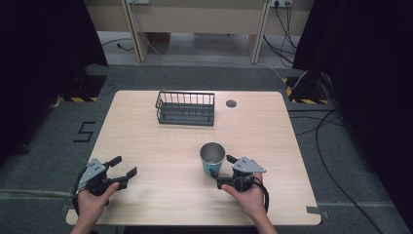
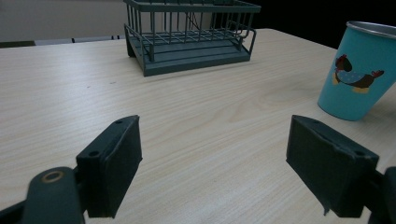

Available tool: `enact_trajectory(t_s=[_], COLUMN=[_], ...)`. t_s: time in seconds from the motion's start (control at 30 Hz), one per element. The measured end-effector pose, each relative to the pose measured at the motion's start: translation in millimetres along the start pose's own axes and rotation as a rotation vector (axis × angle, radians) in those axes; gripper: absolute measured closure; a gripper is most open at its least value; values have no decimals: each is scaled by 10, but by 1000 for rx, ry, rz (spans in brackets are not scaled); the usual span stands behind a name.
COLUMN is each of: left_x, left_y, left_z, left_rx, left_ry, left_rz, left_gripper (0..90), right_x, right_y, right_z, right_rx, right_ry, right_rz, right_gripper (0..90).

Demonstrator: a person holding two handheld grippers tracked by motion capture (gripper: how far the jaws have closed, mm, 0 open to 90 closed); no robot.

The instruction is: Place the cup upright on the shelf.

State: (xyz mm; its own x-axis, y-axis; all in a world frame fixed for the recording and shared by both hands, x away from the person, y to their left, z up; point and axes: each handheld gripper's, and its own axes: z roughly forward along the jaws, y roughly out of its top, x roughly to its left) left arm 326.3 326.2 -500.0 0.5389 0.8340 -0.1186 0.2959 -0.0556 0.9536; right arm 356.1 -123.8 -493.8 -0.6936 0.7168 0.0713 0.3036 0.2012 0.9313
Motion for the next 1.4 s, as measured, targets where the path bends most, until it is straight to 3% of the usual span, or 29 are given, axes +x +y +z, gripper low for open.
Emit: enact_trajectory(t_s=[0.7,1.4], left_x=[-2,-4], left_y=[-1,-1], left_z=[0,-1], left_rx=[0,0], left_ry=[-2,-3], left_rz=[1,2], left_gripper=[176,176], right_x=[-1,-12], right_y=[86,107], right_z=[307,312], right_rx=[0,-44], right_ry=[5,-6], right_rz=[-37,-43], right_gripper=[148,164])
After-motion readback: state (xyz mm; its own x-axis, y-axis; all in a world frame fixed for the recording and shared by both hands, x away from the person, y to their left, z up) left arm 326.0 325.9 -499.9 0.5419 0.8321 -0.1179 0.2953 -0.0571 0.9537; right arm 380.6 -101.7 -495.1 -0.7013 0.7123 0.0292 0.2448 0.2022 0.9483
